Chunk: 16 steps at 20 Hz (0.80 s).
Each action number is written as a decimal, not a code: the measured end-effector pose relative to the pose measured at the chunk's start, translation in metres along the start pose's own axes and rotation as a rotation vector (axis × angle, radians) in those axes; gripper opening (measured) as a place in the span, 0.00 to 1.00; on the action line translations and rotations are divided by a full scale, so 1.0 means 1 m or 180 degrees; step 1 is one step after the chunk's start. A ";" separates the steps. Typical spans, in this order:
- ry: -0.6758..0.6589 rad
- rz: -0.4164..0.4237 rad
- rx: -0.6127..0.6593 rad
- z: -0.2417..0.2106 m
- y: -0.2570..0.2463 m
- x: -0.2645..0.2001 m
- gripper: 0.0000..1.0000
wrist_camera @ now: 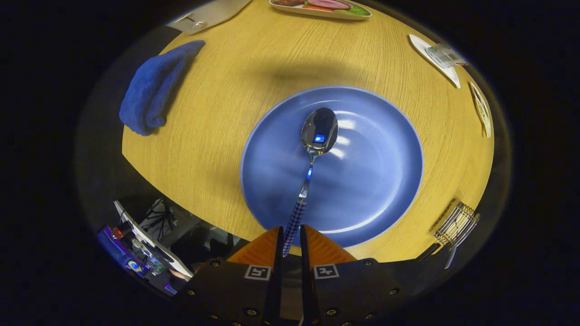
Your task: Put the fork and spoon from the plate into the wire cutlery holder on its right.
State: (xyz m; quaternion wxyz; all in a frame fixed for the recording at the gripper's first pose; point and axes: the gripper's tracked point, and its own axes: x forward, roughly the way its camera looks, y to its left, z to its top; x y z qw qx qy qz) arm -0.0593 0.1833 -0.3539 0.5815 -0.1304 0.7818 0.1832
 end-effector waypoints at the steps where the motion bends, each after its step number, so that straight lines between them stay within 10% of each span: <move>1: -0.0003 -0.0012 0.0034 0.001 -0.001 0.002 0.20; 16: 0.0117 -0.0105 0.0077 -0.005 -0.008 0.022 0.20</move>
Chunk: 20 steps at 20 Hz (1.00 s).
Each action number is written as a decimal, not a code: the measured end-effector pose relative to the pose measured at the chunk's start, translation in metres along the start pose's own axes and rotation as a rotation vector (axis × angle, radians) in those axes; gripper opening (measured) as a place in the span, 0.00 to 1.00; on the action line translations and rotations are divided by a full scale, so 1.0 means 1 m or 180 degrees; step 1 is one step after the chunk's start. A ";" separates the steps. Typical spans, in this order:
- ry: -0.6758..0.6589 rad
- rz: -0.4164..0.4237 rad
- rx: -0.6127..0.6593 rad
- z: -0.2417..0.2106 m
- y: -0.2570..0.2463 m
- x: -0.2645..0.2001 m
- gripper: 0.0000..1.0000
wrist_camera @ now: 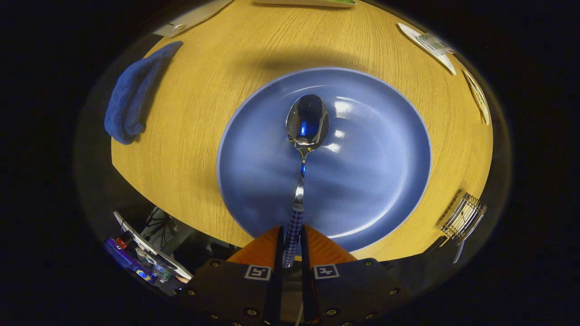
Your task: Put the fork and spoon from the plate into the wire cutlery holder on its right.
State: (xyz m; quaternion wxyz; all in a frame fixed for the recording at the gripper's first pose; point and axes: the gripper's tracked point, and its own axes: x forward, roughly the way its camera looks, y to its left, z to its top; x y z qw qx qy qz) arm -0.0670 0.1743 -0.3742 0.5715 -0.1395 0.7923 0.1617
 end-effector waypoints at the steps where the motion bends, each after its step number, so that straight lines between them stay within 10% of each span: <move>1: 0.0014 -0.0012 -0.0031 -0.003 0.000 0.000 0.20; 20: 0.0012 -0.0088 -0.0560 -0.023 -0.049 -0.038 0.11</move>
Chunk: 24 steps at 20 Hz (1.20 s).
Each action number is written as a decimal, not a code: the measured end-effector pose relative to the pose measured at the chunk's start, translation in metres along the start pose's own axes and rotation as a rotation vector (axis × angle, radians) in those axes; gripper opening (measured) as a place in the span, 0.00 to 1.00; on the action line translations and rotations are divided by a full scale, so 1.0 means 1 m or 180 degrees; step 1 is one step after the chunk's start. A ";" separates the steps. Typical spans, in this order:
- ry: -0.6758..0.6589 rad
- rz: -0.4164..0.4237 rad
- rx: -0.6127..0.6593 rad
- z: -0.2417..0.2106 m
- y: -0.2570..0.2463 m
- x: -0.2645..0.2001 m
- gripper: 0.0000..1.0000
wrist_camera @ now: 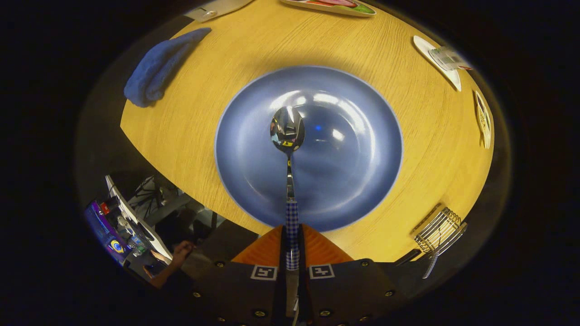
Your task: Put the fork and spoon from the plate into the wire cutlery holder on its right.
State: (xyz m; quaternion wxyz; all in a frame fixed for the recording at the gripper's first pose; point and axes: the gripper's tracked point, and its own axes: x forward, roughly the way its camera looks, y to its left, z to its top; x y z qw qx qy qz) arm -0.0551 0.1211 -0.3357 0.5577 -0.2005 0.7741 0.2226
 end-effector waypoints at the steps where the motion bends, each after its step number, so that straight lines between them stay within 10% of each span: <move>1: -0.0022 -0.0016 0.0013 -0.001 -0.005 -0.002 0.11; 24: -0.0087 -0.0034 0.0164 -0.096 -0.099 -0.085 0.01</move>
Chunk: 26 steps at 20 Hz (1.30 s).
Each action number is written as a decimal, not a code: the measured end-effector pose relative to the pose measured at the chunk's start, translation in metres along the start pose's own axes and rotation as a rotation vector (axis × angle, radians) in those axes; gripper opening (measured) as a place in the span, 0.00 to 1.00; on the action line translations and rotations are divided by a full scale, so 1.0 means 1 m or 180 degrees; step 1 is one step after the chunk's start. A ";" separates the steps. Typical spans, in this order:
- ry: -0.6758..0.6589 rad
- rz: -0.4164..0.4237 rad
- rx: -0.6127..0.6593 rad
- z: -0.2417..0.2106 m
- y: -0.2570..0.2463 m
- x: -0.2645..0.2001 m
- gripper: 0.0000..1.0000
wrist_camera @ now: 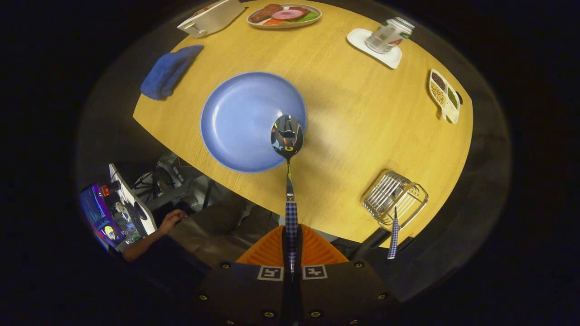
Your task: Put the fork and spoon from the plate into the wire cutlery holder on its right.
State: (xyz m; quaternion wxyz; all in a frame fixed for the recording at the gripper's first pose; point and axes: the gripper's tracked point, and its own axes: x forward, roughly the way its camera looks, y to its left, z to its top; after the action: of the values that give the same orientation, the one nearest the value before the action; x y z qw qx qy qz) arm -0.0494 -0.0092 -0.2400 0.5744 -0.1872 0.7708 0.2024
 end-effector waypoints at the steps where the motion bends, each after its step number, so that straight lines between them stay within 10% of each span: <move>1: 0.0009 -0.0013 0.0045 -0.006 -0.008 -0.005 0.01; 26: 0.0335 0.0166 0.1018 -0.097 -0.111 -0.019 0.01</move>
State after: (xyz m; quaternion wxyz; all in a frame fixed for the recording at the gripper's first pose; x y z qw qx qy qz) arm -0.0654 -0.1534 -0.2073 0.5502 -0.0837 0.8268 0.0819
